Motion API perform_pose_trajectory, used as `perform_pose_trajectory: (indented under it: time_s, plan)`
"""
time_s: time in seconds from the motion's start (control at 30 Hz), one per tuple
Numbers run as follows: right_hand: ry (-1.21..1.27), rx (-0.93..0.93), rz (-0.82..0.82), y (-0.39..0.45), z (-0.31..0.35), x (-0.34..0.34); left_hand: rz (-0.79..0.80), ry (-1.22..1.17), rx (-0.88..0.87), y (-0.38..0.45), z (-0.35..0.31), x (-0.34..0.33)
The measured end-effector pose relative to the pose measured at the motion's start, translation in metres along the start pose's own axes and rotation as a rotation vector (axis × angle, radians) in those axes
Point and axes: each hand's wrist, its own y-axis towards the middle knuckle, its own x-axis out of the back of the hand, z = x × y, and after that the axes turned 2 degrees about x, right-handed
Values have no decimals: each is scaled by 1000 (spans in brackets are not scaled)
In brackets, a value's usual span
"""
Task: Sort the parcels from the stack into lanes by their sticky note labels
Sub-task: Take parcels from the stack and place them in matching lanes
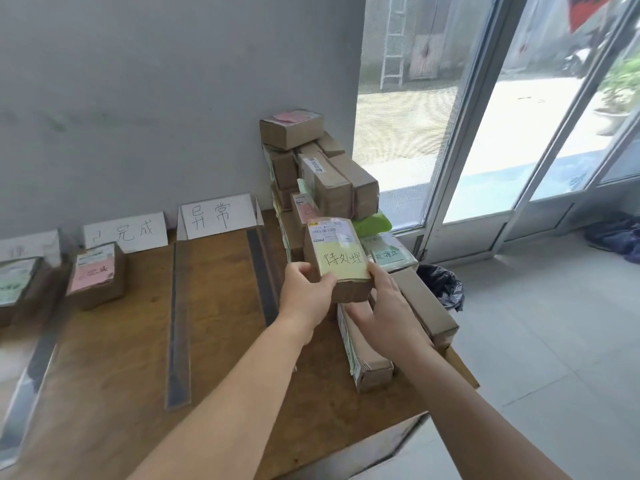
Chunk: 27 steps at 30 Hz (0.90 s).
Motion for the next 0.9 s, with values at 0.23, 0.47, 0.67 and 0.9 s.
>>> perform_pose_trajectory:
  time_s: [0.23, 0.47, 0.67, 0.9]
  plan:
    - [-370, -86, 66, -43, -18, -23, 4, -50, -54, -16, 7, 21]
    - [-573, -150, 104, -63, -21, -45, 7, -57, -91, -27, 13, 39]
    - [-547, -218, 43, -66, -17, -53, 20, -35, -99, -29, 19, 54]
    - [-431, -313, -44, -76, -10, -61, 81, -28, -105, -24, 24, 69]
